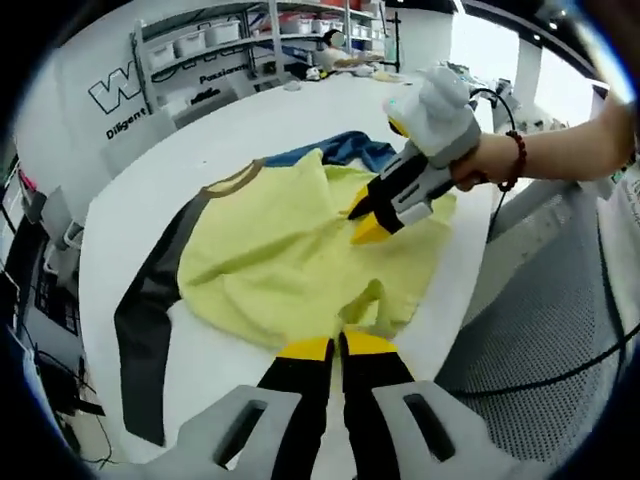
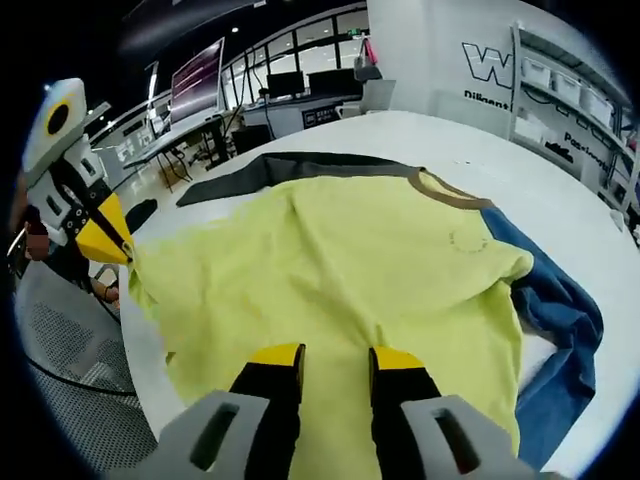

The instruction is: Fold the garment on the visible template until the final outline fits inside the template.

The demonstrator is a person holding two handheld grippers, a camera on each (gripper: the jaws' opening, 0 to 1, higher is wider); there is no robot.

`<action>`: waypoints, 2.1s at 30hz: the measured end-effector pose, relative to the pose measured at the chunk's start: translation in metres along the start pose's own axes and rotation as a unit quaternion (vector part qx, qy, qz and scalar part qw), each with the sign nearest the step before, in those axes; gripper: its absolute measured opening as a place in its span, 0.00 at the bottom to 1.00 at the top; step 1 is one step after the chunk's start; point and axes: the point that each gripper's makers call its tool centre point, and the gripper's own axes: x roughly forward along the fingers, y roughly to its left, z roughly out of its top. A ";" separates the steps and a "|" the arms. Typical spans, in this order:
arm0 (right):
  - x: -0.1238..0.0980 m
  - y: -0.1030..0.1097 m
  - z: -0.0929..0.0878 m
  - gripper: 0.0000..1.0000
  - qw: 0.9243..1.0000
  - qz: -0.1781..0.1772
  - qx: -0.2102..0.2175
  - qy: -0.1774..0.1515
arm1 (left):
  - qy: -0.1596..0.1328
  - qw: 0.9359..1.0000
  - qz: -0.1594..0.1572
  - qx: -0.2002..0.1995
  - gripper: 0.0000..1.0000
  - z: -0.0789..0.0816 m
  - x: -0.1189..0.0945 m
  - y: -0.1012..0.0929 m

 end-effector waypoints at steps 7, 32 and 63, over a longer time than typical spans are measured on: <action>-0.002 -0.004 -0.004 0.21 1.000 -0.005 0.008 0.007 | 0.031 0.999 -0.020 0.011 0.07 -0.029 -0.010 0.006; -0.009 0.005 -0.014 0.20 1.000 0.015 0.008 0.020 | 0.151 0.988 0.014 -0.042 0.07 -0.108 0.010 0.021; -0.033 0.004 0.008 0.37 1.000 0.016 -0.006 -0.017 | 0.040 0.987 0.098 -0.118 0.39 -0.088 -0.024 0.049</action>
